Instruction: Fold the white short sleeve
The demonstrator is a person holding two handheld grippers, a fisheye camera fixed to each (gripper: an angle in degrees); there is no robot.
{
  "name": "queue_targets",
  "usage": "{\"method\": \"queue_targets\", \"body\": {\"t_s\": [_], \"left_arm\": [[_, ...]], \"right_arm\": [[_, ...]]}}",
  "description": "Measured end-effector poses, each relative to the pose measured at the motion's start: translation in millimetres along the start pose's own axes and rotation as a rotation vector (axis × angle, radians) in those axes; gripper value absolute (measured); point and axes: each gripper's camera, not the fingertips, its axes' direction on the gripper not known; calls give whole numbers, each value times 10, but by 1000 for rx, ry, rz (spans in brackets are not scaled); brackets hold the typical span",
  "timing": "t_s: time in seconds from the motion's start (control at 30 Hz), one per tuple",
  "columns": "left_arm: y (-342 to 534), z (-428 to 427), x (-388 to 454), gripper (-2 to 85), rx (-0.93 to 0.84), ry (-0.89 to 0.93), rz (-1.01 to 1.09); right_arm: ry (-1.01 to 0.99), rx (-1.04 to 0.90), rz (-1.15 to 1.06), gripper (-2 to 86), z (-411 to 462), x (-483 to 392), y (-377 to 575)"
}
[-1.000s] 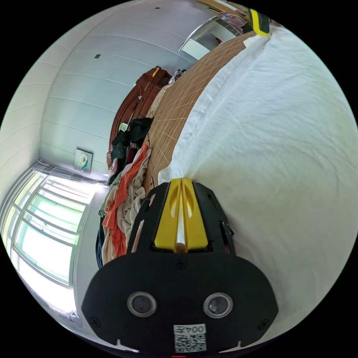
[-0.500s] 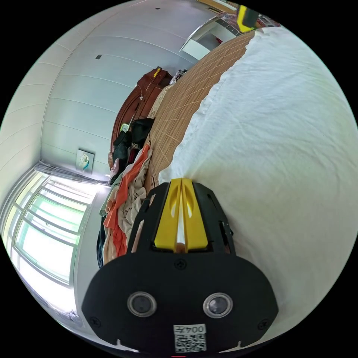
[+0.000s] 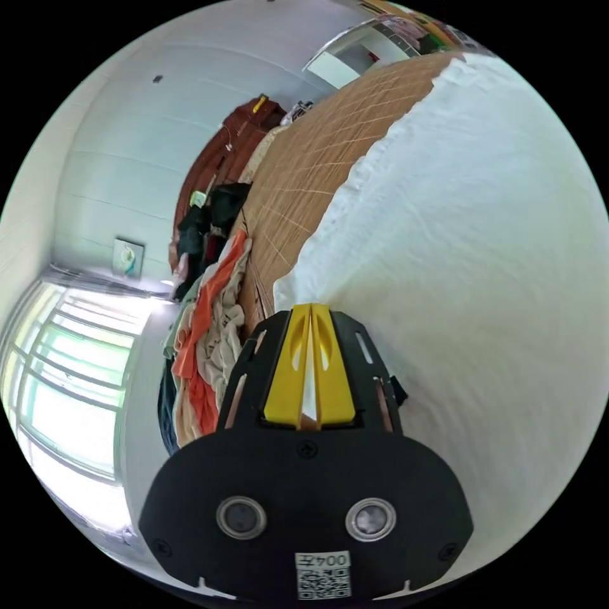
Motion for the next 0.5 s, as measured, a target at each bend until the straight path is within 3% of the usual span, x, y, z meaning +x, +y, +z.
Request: {"method": "queue_targets", "body": {"t_s": [0.17,0.3,0.5], "left_arm": [[626,-767,-374,7,-107,123,-147],[1068,-869,-204,7,-218,193,-133],[1186,-934,-116,3,-215,89,-247]], "right_arm": [[160,-58,-10,70,279,-233,704],[297,13,-90,66,418,-502,968],[438,37,-200,66,564,-802,1186]]}}
